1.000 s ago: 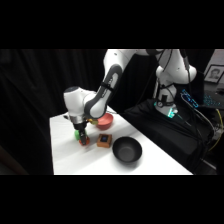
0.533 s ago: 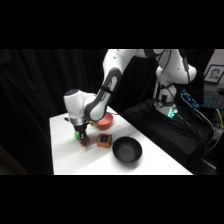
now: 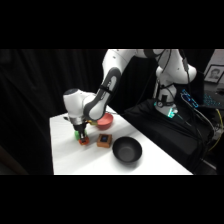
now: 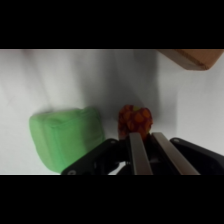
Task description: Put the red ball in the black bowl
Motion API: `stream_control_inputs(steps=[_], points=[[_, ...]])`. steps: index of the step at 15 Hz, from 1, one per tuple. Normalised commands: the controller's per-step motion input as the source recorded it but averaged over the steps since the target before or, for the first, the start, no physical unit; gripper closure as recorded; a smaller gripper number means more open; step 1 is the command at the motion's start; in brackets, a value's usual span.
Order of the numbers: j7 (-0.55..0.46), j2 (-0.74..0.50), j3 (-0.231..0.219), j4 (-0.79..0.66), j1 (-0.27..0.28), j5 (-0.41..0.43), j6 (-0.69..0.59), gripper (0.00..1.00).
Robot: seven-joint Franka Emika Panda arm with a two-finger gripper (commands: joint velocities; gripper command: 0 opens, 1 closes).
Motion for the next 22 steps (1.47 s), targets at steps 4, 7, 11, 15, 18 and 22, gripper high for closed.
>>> stream_control_inputs(steps=[4,7,11,15,18,22], points=[[0.07,-0.16,-0.052,-0.01,0.028,-0.115,-0.14,0.96],[-0.01,-0.29,0.005,-0.08,-0.026,-0.073,-0.2,0.95],[-0.04,-0.39,0.018,-0.17,-0.019,-0.079,-0.22,0.95],[-0.06,-0.43,0.032,-0.27,0.009,-0.1,-0.23,0.95],[-0.06,-0.45,0.046,-0.35,0.029,-0.099,-0.16,0.95],[-0.06,-0.49,0.063,-0.46,0.054,-0.089,-0.05,0.95]])
